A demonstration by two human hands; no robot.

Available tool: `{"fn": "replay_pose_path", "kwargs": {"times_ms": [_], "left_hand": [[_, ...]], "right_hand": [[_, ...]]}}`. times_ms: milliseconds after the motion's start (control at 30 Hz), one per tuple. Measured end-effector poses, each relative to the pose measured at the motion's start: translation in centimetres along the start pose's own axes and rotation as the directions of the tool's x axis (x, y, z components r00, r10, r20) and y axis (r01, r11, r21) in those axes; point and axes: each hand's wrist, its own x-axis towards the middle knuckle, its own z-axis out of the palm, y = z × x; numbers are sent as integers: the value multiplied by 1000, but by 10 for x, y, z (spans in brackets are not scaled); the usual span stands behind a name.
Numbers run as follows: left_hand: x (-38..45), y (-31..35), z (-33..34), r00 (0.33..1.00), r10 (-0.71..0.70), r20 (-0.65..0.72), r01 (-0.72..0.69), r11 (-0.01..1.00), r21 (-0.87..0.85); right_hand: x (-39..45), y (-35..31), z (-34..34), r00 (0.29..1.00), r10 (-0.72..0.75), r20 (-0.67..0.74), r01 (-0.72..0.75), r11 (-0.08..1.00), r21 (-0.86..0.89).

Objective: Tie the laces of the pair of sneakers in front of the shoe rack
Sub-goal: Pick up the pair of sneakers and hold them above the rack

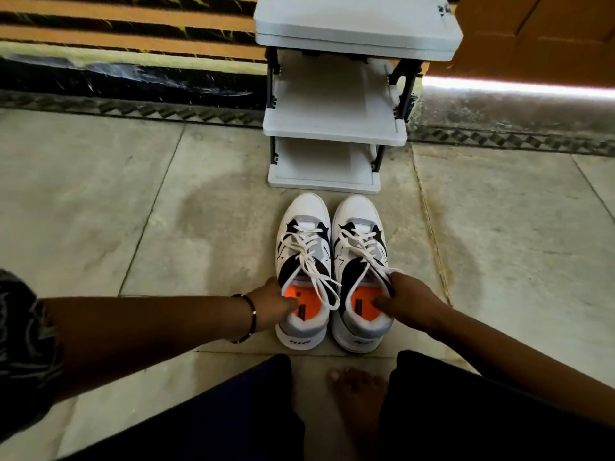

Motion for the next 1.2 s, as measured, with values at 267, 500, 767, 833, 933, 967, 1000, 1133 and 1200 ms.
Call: {"fn": "replay_pose_path", "kwargs": {"times_ms": [267, 500, 767, 833, 933, 967, 1000, 1133, 1200], "left_hand": [[9, 4, -7, 1000, 21, -13, -23, 965, -262], [27, 26, 15, 934, -49, -355, -119, 893, -435], [18, 45, -5, 921, -55, -387, -158, 853, -498], [4, 53, -9, 919, -96, -382, -119, 857, -502], [-21, 71, -17, 906, -138, -401, -91, 860, -502], [-32, 79, -21, 907, -150, -393, -75, 861, -503], [-41, 87, -24, 911, -164, -379, -60, 856, -514], [-92, 135, -45, 913, -239, -332, -3, 808, -590], [-122, 167, -63, 923, -246, -298, 33, 818, -574]], "right_hand": [[25, 6, 13, 1000, 1, -21, 10, 860, 510], [53, -8, 16, 990, 67, -125, 18, 816, 578], [41, -45, -10, 994, 27, -110, 50, 767, 639], [29, -55, -19, 997, 25, -72, 28, 757, 653], [6, -69, -34, 999, 23, -40, 9, 749, 662], [-3, -74, -42, 999, 17, -33, 10, 738, 675], [-11, -79, -51, 1000, 20, -23, 1, 730, 684], [-59, -110, -97, 999, 46, 9, -38, 663, 748], [-88, -132, -127, 996, 66, 55, -85, 646, 759]]}}
